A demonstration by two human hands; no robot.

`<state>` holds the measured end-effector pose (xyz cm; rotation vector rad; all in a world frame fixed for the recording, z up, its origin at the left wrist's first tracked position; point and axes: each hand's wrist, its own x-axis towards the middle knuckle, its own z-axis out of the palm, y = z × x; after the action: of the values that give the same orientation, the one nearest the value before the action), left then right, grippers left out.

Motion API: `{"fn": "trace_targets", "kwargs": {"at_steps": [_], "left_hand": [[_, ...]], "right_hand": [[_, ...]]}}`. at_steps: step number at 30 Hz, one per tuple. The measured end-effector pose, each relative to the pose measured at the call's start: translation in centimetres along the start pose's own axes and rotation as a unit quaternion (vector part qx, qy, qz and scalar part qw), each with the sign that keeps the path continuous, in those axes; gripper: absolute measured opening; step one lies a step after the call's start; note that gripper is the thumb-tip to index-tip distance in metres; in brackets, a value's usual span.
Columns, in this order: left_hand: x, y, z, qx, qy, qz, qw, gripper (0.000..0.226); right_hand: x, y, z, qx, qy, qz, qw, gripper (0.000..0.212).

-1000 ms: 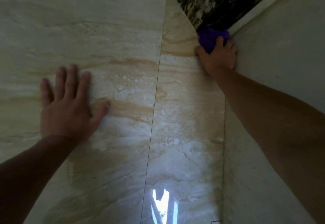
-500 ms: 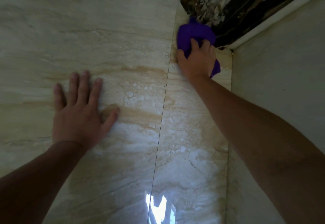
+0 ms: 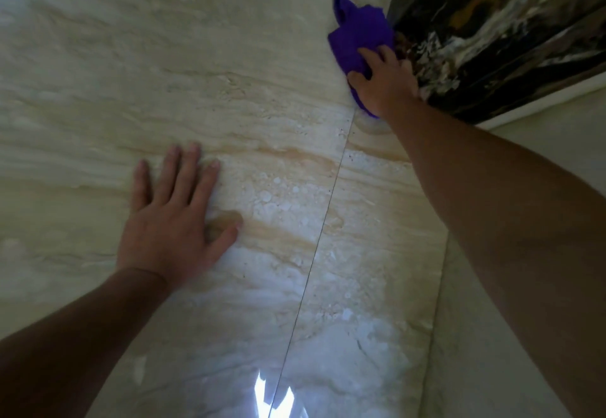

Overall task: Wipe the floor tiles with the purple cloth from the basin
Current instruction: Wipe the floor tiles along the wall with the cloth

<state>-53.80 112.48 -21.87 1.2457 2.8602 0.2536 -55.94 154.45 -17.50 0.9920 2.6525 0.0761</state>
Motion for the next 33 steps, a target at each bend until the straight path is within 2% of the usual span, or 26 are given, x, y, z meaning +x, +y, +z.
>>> {"fn": "trace_targets", "kwargs": {"at_steps": [4,6,11,16,18,21,24,26,29,31,33], "left_hand": [[0.2,0.0,-0.1,-0.005,0.001,-0.005,1.0,0.091],[0.0,0.1,-0.2,-0.011,-0.002,-0.008,1.0,0.091],[0.0,0.1,-0.2,-0.032,-0.01,-0.012,0.999,0.09],[-0.1,-0.2,0.0,-0.028,-0.007,-0.011,1.0,0.089],[0.2,-0.1,-0.2,-0.033,-0.016,-0.021,0.999,0.09],[-0.6,0.2,-1.3,-0.045,-0.046,-0.031,0.997,0.092],[-0.3,0.7,-4.9,-0.046,-0.139,-0.02,0.989,0.096],[-1.0,1.9,-7.4,0.043,-0.224,-0.028,0.973,0.097],[-9.8,5.5,-9.1,0.135,-0.324,-0.032,0.936,0.106],[-17.7,6.8,-8.7,0.125,-0.359,-0.026,0.925,0.116],[-22.5,6.1,-8.1,0.067,-0.388,-0.043,0.918,0.125]], "right_hand": [[-7.4,2.9,3.1,-0.048,0.129,-0.046,0.989,0.055],[-11.3,5.0,4.4,-0.045,0.15,-0.042,0.987,0.05],[-16.5,11.6,5.4,-0.091,0.081,0.058,0.991,0.048],[-16.6,9.7,4.3,-0.049,0.022,0.174,0.983,0.042],[-19.4,10.0,4.3,-0.04,0.007,0.166,0.985,0.037],[-26.2,10.1,4.2,-0.055,-0.041,0.107,0.992,0.036],[-33.4,8.9,4.7,-0.066,-0.123,0.082,0.987,0.036],[-37.1,7.5,4.9,-0.067,-0.159,0.086,0.981,0.036],[-43.1,5.8,5.0,-0.072,-0.214,0.058,0.972,0.039],[-46.3,4.9,5.6,-0.083,-0.256,0.045,0.962,0.04],[-48.7,3.7,5.9,-0.085,-0.278,0.046,0.956,0.039]]}}
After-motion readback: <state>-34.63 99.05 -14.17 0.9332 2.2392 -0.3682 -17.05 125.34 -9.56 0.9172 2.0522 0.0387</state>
